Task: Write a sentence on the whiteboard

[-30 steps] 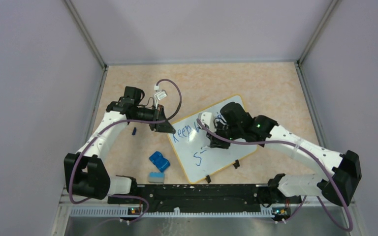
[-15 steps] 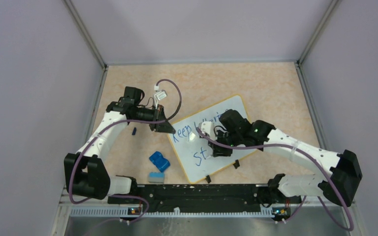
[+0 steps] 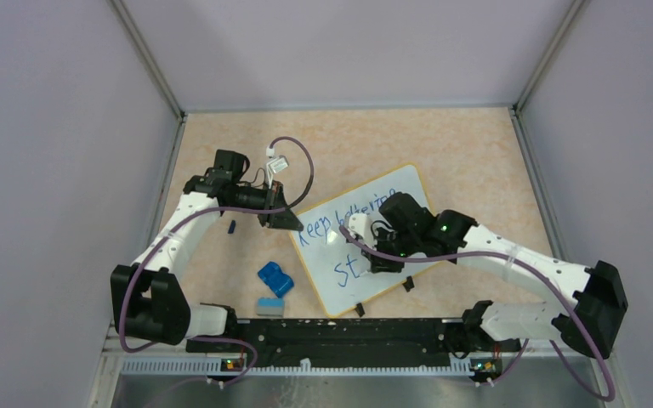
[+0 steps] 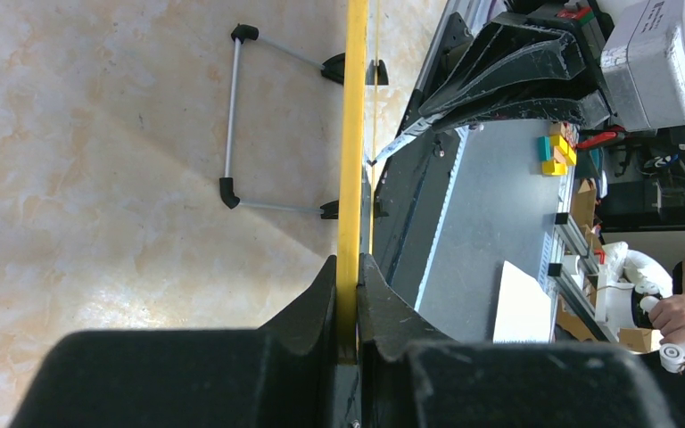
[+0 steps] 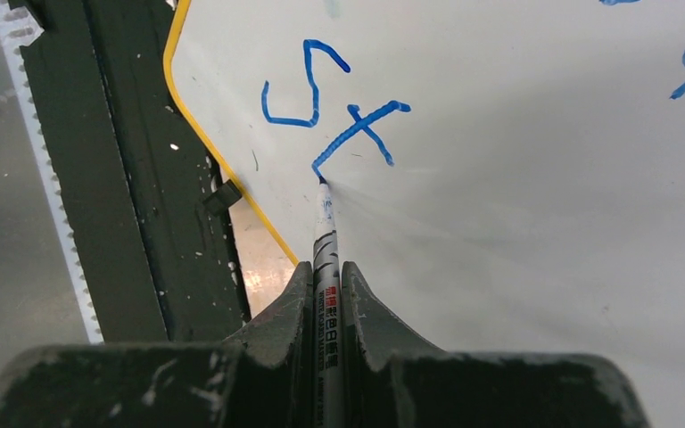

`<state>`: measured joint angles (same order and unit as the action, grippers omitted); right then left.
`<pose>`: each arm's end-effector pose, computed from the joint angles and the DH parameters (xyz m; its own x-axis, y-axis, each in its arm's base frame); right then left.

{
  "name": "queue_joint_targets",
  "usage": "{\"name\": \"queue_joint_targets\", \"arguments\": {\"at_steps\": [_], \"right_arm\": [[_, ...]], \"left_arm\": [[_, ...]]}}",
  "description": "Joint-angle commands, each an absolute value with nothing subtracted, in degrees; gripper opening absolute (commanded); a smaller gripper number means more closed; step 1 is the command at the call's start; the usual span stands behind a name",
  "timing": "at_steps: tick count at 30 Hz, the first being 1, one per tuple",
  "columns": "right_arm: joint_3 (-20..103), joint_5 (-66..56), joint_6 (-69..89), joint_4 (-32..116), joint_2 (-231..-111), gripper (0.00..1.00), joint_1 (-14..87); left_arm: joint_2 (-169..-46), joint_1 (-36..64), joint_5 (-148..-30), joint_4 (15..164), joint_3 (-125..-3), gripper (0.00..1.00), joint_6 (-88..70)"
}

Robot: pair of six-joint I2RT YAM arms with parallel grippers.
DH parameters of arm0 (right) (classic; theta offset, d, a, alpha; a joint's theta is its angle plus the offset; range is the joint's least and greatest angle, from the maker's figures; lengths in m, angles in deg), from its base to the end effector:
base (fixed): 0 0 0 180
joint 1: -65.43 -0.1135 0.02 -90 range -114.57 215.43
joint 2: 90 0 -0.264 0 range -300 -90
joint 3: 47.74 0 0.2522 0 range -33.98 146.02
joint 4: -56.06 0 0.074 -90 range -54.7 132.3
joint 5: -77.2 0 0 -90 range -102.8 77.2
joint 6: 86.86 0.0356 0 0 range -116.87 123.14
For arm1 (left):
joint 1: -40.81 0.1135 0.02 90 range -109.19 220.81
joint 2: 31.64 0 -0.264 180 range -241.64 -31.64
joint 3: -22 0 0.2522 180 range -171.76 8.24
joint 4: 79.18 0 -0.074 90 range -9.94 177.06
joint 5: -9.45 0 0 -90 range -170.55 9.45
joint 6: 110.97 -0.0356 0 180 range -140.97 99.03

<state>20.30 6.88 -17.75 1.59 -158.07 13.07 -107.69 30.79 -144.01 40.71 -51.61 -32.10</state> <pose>0.1347 0.1942 0.2707 -0.1560 -0.7521 -0.6403 -0.9855 0.1627 0.0491 0.2404 -0.0748 0.2792 -0.7640 0.2226 -0.6056 0.6434 0.3315 -0.6900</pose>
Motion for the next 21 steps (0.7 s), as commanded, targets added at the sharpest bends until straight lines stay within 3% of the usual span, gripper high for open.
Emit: {"name": "queue_joint_targets", "arguments": {"at_steps": [1, 21], "right_arm": [[21.60, 1.57, -19.86, 1.59, -156.24, 0.00, 14.27], [24.84, 5.35, -18.01, -1.62, -151.58, 0.00, 15.23]], "left_arm": [[-108.79, 30.53, -139.69, 42.58, -50.88, 0.00, -34.85], [-109.24, 30.44, -139.82, 41.94, -51.70, 0.00, -34.94]]}}
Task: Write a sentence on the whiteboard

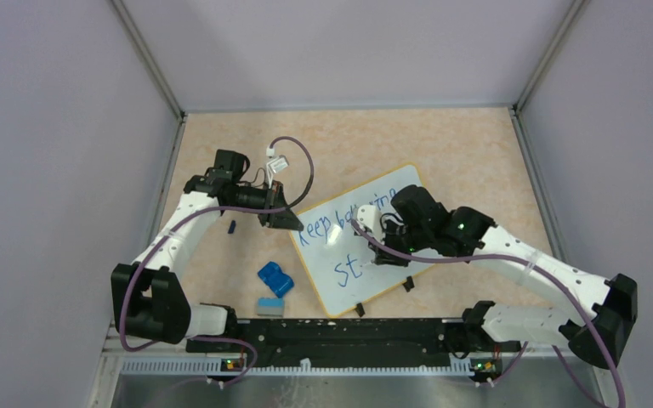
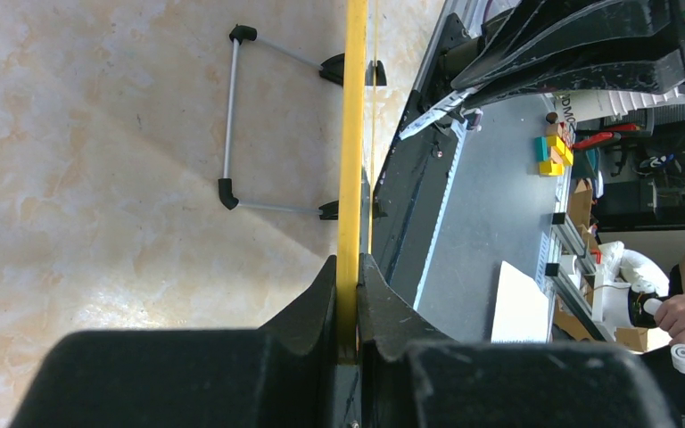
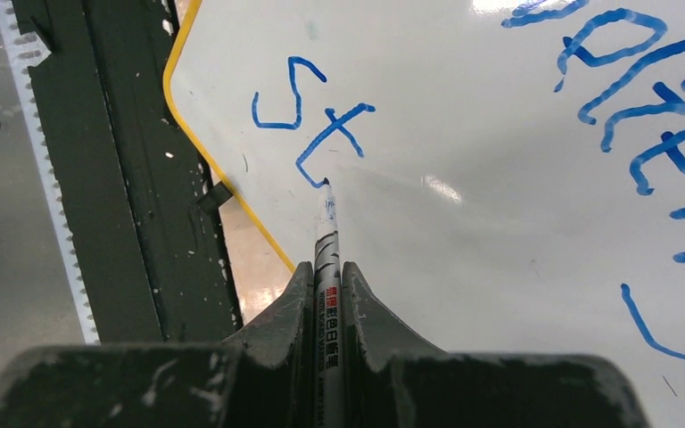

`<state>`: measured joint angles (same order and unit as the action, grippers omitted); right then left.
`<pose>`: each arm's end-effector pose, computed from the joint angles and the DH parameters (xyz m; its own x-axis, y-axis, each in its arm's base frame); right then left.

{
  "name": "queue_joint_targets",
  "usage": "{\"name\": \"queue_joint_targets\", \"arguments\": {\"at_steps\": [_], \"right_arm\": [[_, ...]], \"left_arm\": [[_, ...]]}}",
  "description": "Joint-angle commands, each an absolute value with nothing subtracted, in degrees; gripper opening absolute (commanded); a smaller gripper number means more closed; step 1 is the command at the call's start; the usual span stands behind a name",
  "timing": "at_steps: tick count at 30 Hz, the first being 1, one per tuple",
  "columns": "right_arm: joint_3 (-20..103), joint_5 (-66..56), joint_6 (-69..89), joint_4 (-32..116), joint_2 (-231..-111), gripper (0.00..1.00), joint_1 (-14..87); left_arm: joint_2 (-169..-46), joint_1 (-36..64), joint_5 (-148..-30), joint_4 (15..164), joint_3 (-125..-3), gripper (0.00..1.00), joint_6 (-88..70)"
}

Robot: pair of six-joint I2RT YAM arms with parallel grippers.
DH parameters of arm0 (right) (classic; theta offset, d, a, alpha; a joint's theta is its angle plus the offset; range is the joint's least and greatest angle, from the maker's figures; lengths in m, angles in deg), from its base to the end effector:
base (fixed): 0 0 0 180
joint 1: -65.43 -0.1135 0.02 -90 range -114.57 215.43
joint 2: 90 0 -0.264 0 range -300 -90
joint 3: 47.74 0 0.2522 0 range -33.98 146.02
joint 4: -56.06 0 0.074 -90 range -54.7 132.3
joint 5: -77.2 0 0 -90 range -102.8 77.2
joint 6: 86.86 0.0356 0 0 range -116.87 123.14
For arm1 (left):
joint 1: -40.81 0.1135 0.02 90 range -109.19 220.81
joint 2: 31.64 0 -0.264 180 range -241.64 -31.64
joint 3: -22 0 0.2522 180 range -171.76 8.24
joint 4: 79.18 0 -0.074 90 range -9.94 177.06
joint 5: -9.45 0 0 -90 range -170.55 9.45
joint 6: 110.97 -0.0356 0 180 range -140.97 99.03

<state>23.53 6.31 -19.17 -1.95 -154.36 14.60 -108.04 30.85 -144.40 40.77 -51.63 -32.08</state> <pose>0.1323 0.1808 0.2981 -0.1274 -0.7242 -0.6777 -0.9845 0.1756 -0.0027 0.2415 -0.0749 0.2781 -0.7672 0.2210 -0.6021 0.6399 0.3267 -0.6955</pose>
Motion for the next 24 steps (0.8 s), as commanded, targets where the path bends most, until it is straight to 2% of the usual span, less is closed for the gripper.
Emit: {"name": "queue_joint_targets", "arguments": {"at_steps": [1, 24], "right_arm": [[24.69, 5.01, -17.66, -1.34, -151.35, 0.00, 15.68], [25.73, 3.56, -16.98, 3.33, -155.65, 0.00, 17.13]], "left_arm": [[-109.22, 30.39, -139.94, 41.96, -51.74, 0.00, -34.94], [-108.63, 30.26, -139.76, 41.96, -51.26, 0.00, -35.12]]}}
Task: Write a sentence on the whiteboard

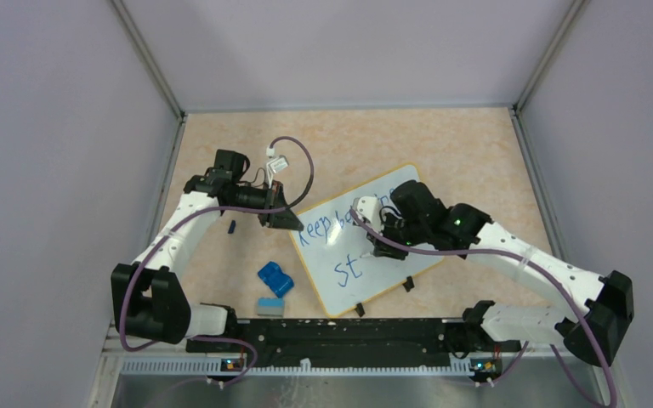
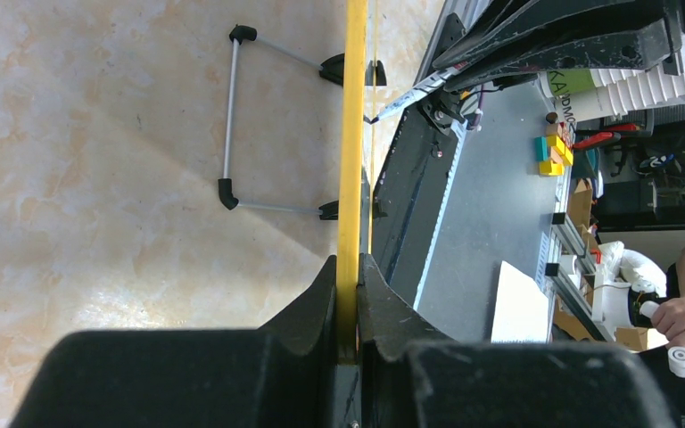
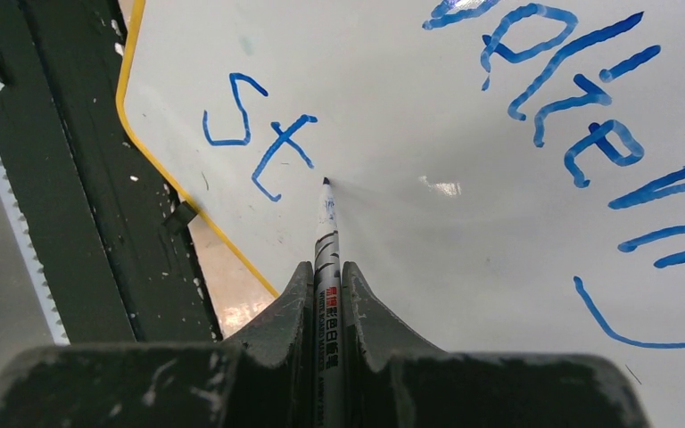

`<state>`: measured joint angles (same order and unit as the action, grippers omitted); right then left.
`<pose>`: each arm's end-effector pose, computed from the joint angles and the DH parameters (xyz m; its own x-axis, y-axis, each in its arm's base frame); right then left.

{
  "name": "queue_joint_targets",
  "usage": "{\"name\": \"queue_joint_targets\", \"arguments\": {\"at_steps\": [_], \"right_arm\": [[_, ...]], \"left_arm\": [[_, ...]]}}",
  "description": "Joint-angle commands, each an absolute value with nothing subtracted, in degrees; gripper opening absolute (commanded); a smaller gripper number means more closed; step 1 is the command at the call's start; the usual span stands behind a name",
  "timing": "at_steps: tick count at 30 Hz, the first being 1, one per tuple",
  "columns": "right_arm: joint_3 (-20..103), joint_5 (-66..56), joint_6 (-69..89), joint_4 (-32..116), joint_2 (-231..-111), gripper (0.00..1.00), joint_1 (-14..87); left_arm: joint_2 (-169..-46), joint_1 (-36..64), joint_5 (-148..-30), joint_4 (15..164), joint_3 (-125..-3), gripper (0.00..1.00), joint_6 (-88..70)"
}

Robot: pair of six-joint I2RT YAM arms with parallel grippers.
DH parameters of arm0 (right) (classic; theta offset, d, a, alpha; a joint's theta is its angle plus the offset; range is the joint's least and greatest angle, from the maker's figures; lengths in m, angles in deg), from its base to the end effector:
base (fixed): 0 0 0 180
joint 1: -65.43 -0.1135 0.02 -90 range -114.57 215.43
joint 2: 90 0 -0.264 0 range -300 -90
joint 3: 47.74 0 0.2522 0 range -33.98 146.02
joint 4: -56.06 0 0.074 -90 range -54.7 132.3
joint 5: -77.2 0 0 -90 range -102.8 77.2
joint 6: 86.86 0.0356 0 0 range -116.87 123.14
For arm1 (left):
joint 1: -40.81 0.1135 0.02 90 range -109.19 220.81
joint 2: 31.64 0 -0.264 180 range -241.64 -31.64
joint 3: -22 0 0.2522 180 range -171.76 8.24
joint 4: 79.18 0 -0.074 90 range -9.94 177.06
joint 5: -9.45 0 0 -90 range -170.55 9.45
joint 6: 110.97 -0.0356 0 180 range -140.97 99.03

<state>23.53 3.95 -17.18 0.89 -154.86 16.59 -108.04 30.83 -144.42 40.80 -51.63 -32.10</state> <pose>0.1435 0.1797 0.2994 -0.1703 -0.7001 -0.6934 -0.9652 0.2603 -0.0257 0.2415 -0.0749 0.2782 -0.7666 0.2212 -0.6028 0.6407 0.3260 -0.6952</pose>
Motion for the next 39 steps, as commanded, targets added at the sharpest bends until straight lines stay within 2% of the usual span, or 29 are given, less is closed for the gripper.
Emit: {"name": "queue_joint_targets", "arguments": {"at_steps": [1, 16, 39], "right_arm": [[25.64, 3.36, -17.07, 3.53, -155.88, 0.00, 17.12], [23.72, 1.09, -18.01, 1.43, -154.11, 0.00, 19.41], [19.19, 4.69, -19.62, -0.38, -154.76, 0.00, 17.97]], "left_arm": [[-108.58, 30.27, -139.63, 41.97, -51.26, 0.00, -35.12], [-109.37, 30.27, -139.84, 42.14, -51.25, 0.00, -35.20], [-109.42, 30.24, -139.78, 42.41, -51.01, 0.00, -35.11]]}}
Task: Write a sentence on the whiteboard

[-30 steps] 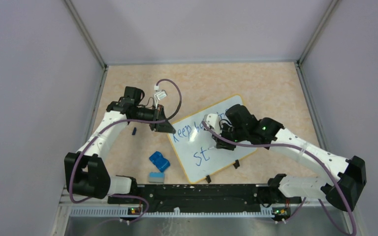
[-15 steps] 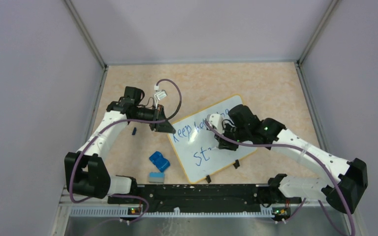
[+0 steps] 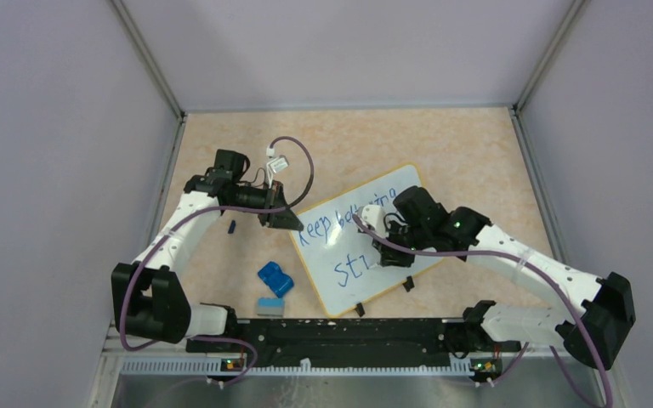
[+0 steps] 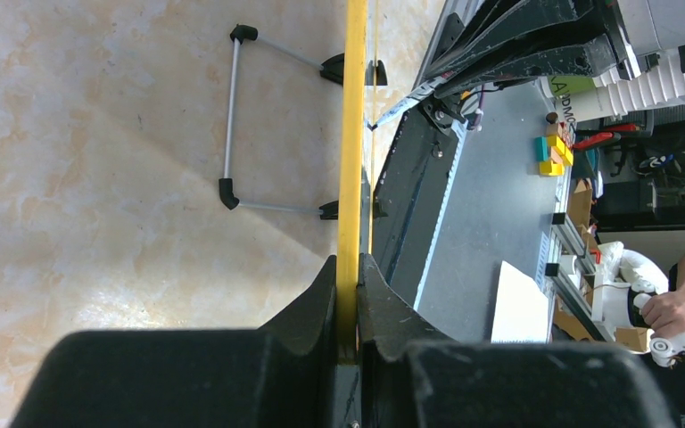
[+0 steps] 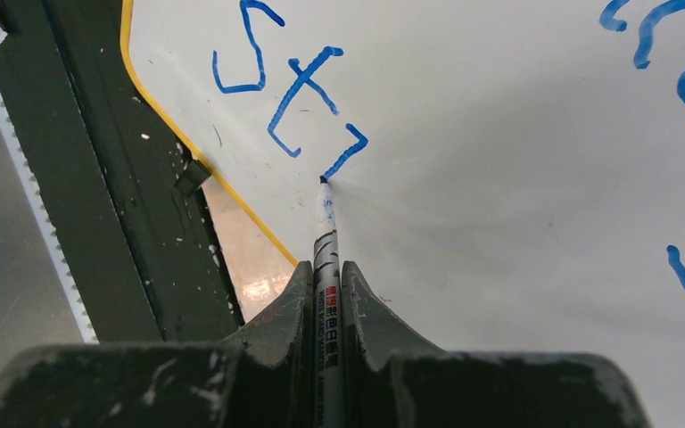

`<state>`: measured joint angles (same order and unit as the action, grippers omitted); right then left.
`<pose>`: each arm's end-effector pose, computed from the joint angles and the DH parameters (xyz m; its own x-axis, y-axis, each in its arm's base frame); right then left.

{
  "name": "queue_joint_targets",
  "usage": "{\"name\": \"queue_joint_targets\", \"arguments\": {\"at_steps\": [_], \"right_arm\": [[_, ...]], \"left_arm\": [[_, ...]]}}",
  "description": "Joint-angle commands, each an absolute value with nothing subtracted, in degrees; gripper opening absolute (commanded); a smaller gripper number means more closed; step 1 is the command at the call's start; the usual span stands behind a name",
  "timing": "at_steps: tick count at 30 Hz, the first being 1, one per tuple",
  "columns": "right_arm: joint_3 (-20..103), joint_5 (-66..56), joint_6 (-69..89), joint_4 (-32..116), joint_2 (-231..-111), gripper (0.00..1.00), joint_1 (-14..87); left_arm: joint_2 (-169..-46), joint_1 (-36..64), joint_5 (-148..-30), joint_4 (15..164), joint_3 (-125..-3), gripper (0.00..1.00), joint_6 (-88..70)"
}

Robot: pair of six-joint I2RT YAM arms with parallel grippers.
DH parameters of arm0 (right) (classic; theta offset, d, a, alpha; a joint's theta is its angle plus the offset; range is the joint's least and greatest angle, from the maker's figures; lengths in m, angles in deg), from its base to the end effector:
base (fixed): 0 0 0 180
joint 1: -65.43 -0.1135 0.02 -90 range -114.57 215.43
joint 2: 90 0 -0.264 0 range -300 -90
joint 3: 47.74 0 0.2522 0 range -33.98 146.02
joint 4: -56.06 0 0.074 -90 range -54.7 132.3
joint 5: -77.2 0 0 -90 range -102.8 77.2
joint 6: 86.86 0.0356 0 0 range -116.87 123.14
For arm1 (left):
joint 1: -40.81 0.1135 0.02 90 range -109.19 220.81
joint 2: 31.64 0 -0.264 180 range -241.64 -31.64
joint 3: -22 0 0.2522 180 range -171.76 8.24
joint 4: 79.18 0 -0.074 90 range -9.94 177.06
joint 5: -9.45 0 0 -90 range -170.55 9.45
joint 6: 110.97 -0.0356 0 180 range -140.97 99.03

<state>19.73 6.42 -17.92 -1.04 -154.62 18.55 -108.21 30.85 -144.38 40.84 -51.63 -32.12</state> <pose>0.1429 0.1698 0.2772 -0.2228 -0.7343 -0.6412 -0.9652 0.2584 0.0394 0.2421 -0.0749 0.2775 -0.7678 0.2214 -0.6012 0.6392 0.3271 -0.6960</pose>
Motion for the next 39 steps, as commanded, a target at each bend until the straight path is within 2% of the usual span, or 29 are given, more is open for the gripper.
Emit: {"name": "queue_joint_targets", "arguments": {"at_steps": [1, 14, 39], "right_arm": [[19.13, 4.69, -19.69, -0.39, -154.85, 0.00, 17.80], [21.47, 3.08, -17.61, 1.98, -155.16, 0.00, 17.72], [25.62, 1.77, -18.55, 1.20, -155.18, 0.00, 23.82]], "left_arm": [[-109.34, 30.25, -139.72, 42.36, -51.00, 0.00, -35.12], [-109.45, 30.26, -139.76, 42.32, -51.26, 0.00, -35.03], [-109.92, 30.25, -139.77, 42.06, -51.64, 0.00, -35.12]]}}
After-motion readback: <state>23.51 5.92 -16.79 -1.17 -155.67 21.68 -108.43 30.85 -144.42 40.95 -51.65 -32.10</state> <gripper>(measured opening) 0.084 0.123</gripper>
